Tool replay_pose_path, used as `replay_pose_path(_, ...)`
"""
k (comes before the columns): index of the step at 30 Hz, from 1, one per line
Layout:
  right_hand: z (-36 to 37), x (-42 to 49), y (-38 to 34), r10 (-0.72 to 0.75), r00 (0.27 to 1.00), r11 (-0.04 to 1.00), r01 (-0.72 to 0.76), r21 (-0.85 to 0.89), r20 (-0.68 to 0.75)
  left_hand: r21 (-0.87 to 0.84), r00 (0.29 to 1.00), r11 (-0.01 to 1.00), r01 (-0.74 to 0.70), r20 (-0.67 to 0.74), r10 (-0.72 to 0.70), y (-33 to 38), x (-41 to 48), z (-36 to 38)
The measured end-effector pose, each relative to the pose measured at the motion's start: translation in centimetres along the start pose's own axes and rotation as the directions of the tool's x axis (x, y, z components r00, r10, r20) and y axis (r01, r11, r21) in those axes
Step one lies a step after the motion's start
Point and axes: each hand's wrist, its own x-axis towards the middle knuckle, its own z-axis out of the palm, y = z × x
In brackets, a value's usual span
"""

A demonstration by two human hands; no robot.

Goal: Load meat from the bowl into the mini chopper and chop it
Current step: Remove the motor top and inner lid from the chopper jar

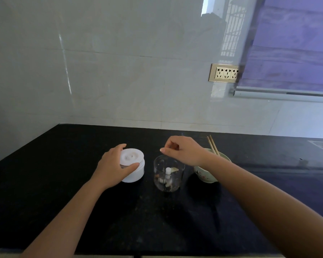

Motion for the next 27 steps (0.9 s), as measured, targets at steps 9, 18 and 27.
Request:
replay_pose_path(9,-1.0,-0.7,1.4,0.063,0.998,0.998,-0.062,0.021,-0.029,0.083,0.998,0.995,-0.056,-0.001,0.057,0.7,0.4,-0.5)
replay_pose_path(18,-3.3,-1.9,5.7,0.126,0.987,0.99,-0.132,-0.053,-0.103,0.075,0.964,0.963,-0.258,-0.046,0.261,4.2,-1.4,-0.4)
replay_pose_path(27,-5.1,-4.2,9.0,0.159,0.984,0.882,-0.177,-0.437,-0.079,0.02,0.929,0.933,-0.359,0.1,0.355,7.5,-2.5,2.3)
